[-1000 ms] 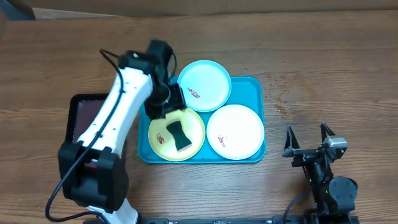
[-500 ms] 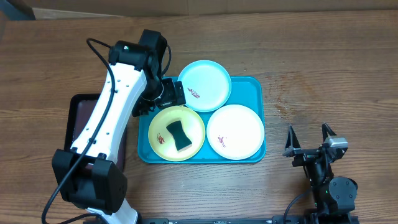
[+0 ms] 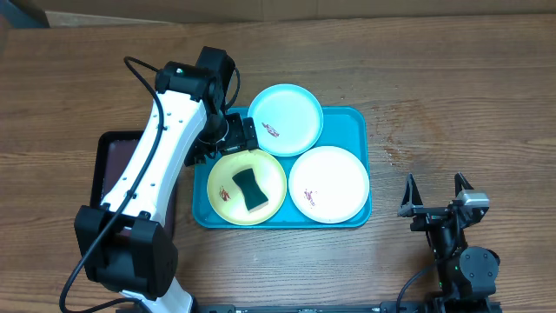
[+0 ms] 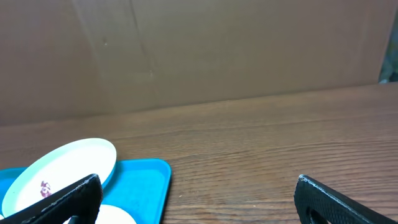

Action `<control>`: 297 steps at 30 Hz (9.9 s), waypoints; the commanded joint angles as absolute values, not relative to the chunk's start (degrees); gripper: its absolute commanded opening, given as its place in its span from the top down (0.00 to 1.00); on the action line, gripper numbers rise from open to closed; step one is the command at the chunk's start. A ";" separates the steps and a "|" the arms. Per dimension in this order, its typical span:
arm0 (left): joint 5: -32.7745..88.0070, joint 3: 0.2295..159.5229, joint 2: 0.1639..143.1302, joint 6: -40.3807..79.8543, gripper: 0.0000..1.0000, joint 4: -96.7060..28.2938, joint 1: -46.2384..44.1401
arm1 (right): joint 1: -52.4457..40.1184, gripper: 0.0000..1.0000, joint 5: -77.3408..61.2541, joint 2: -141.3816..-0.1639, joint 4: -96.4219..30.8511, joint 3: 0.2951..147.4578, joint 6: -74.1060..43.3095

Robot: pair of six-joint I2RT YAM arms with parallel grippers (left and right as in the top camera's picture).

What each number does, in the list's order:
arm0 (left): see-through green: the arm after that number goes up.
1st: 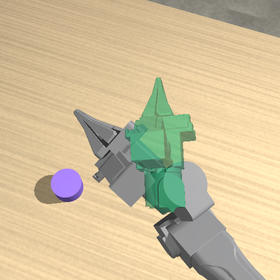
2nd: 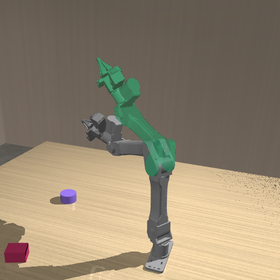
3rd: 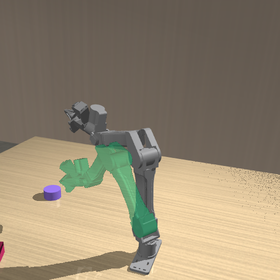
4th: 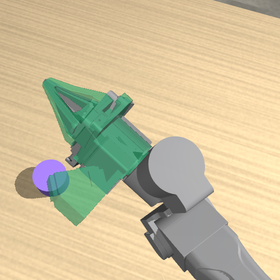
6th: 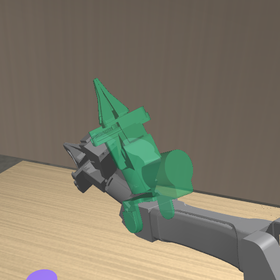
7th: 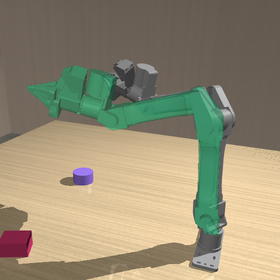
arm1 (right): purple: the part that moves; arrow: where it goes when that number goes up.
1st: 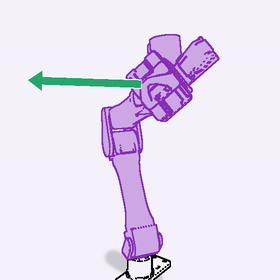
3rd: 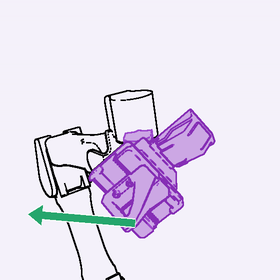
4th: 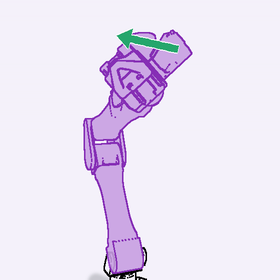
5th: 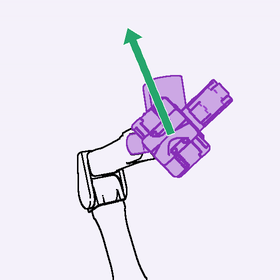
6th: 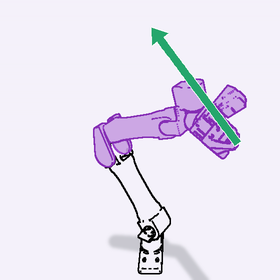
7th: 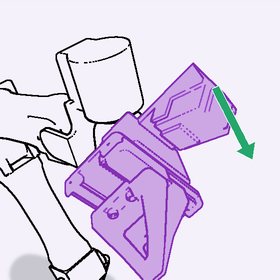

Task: Clean dirty plates on tray and stack at the side
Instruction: 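Carry the sponge right and place it on the yellow plate, then move the right gripper to the yellow plate's right rim and grasp it, then regrasp the sponge on the yellow plate with the left gripper, then scrub the yellow plate with the sponge while the right gripper holds it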

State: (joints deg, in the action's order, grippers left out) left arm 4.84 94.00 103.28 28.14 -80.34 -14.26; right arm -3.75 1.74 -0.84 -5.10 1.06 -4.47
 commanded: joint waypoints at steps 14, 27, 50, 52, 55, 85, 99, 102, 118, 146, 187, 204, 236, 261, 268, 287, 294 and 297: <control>4.08 93.82 102.56 28.73 0.00 -80.20 -14.66 | -3.40 0.00 2.46 -0.23 -4.60 0.47 -4.34; 4.08 93.82 102.56 28.73 0.00 -80.36 -14.66 | -3.46 0.00 -24.58 -0.23 14.13 0.47 -25.36; 4.05 93.82 102.56 28.71 0.00 -80.38 -14.66 | -3.51 0.00 -38.85 -44.34 -40.99 70.24 -12.84; 4.08 93.82 102.56 28.71 0.00 -80.42 -14.66 | -3.51 0.00 -42.41 -51.37 -46.04 77.06 -14.31; 4.08 93.82 102.56 28.71 0.00 -80.73 -14.66 | -3.51 0.00 -51.13 -58.94 -50.39 82.39 -15.88; 3.92 93.82 102.59 32.14 0.00 -81.03 -14.59 | -34.54 0.53 -13.52 -104.88 -46.22 82.56 -19.14; 4.03 93.82 102.59 32.38 0.00 -81.65 -14.59 | -35.40 0.60 -14.04 -112.55 -43.94 82.32 -12.99; 4.03 93.82 102.61 32.38 0.00 -81.62 -14.59 | -36.32 0.60 -14.20 -113.12 -42.52 81.67 -12.99; 4.01 93.82 102.63 32.36 0.00 -81.87 -14.59 | -38.20 0.62 -9.85 -116.97 -41.12 81.43 -11.40; 4.05 93.80 102.63 32.36 0.00 -81.91 -14.66 | -38.20 0.87 -10.09 -119.61 -40.10 81.43 -10.39; 7.29 93.01 102.65 28.29 0.61 -82.70 -14.85 | -38.20 0.96 -10.11 -120.57 -38.15 80.95 -10.66; 14.85 71.07 102.72 32.40 0.35 -63.51 -16.95 | -38.17 0.96 -10.09 -120.57 -38.15 80.95 -10.66; 14.39 64.84 102.87 35.38 0.60 -51.13 -16.91 | -38.17 0.96 -10.07 -120.57 -38.17 80.95 -10.63; 9.63 60.55 103.77 35.38 0.96 -48.51 -16.91 | -38.17 0.96 -10.04 -120.57 -38.20 80.95 -10.63; -8.47 60.18 103.77 35.35 0.96 -52.03 -16.91 | -38.17 0.96 -9.67 -120.57 -38.72 80.95 -10.61; -23.00 74.46 103.70 34.50 0.96 -64.73 -16.86 | -38.17 0.96 -8.99 -120.57 -39.00 80.95 -10.61; 4.10 77.73 103.77 28.27 0.96 -58.54 -16.86 | -38.17 0.96 -8.99 -120.57 -39.03 80.95 -10.61; 9.78 75.96 103.77 28.47 0.96 -55.99 -16.95 | -38.17 0.96 -8.99 -120.57 -39.00 80.95 -10.61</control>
State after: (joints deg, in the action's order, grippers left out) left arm -1.67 77.08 103.31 30.39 -57.01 -17.02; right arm -38.61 -11.81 -119.33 -38.57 81.32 -10.94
